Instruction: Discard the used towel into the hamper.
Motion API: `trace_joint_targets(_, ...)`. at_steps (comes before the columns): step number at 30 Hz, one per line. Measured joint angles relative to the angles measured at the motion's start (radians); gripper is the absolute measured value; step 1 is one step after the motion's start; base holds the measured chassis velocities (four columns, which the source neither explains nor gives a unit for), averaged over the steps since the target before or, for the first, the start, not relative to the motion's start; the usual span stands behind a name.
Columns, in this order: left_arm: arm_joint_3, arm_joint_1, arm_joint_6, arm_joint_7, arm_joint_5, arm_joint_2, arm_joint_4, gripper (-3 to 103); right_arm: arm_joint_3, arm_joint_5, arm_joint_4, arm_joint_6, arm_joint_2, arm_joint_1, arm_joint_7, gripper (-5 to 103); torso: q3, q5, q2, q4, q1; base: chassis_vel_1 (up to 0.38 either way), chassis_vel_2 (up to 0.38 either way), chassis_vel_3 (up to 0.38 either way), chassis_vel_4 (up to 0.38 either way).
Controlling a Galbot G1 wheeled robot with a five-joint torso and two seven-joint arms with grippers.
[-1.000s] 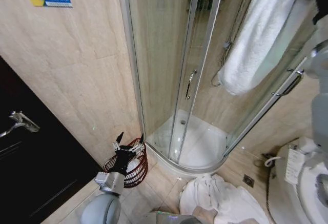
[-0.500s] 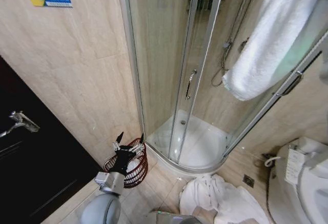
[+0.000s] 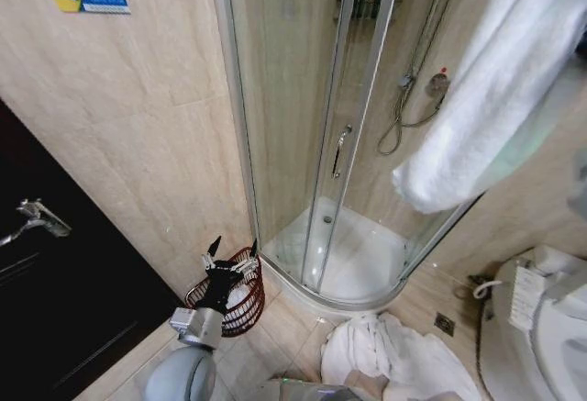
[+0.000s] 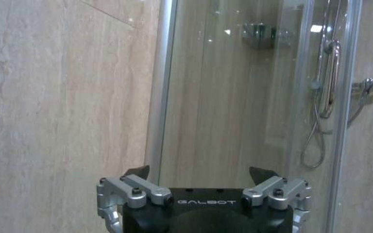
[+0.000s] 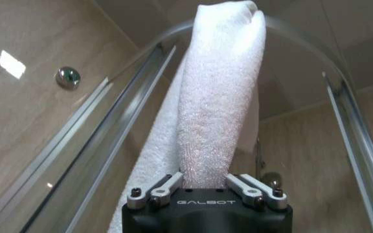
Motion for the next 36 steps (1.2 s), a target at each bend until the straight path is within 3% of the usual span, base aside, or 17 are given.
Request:
trace_joint_targets(3, 0.000, 0.000, 0.000, 0.000, 0.000, 0.000, 0.000, 100, 0.055, -0.018, 0.015, 0.030, 0.045, -0.082, -0.017, 11, 0.000, -0.0010, 0.000, 0.0000, 0.000, 0.000, 0.000, 0.000, 0.000)
trace_joint_targets(7, 0.000, 0.000, 0.000, 0.000, 0.000, 0.000, 0.000, 100, 0.092, -0.068, 0.075, 0.114, 0.203, -0.232, -0.034, 11, 0.000, 0.0000, 0.000, 0.0000, 0.000, 0.000, 0.000, 0.000, 0.000)
trace_joint_targets(8, 0.000, 0.000, 0.000, 0.000, 0.000, 0.000, 0.000, 100, 0.092, -0.068, 0.075, 0.114, 0.203, -0.232, -0.034, 11, 0.000, 0.0000, 0.000, 0.0000, 0.000, 0.000, 0.000, 0.000, 0.000)
trace_joint_targets(10, 0.000, 0.000, 0.000, 0.000, 0.000, 0.000, 0.000, 100, 0.088, -0.104, 0.111, 0.170, 0.304, -0.323, -0.052, 11, 0.000, 0.0002, 0.000, -0.0002, 0.000, 0.000, 0.000, 0.000, 0.000)
trace_joint_targets(11, 0.000, 0.000, 0.000, 0.000, 0.000, 0.000, 0.000, 100, 0.088, -0.104, 0.111, 0.170, 0.304, -0.323, -0.052, 11, 0.000, 0.0002, 0.000, -0.0002, 0.000, 0.000, 0.000, 0.000, 0.000)
trace_joint_targets(14, 0.000, 0.000, 0.000, 0.000, 0.000, 0.000, 0.000, 100, 0.065, -0.177, 0.130, 0.247, 0.396, -0.397, -0.094, 11, 0.000, -0.0009, 0.000, 0.0000, 0.000, 0.000, 0.000, 0.000, 0.000)
trace_joint_targets(20, 0.000, 0.000, 0.000, 0.000, 0.000, 0.000, 0.000, 100, -0.002, -0.266, 0.146, 0.303, 0.473, -0.447, -0.094, 11, 0.000, -0.0003, 0.000, 0.0000, 0.000, 0.000, 0.000, 0.000, 0.000)
trace_joint_targets(24, 0.000, 0.000, 0.000, 0.000, 0.000, 0.000, 0.000, 100, -0.061, -0.372, 0.122, 0.362, 0.575, -0.481, -0.089, 11, 0.000, -0.0002, 0.000, 0.0000, 0.000, 0.000, 0.000, 0.000, 0.000)
trace_joint_targets(28, 0.000, 0.000, 0.000, 0.000, 0.000, 0.000, 0.000, 100, -0.075, -0.413, 0.079, 0.406, 0.631, -0.494, -0.088, 11, 0.000, -0.0001, 0.000, 0.0000, 0.000, 0.000, 0.000, 0.000, 0.000)
trace_joint_targets(36, 0.000, 0.000, 0.000, 0.000, 0.000, 0.000, 0.000, 100, -0.087, -0.489, -0.015, 0.540, 0.689, -0.532, -0.038, 11, 0.000, -0.0001, 0.000, -0.0001, 0.000, 0.000, 0.000, 0.000, 0.000)
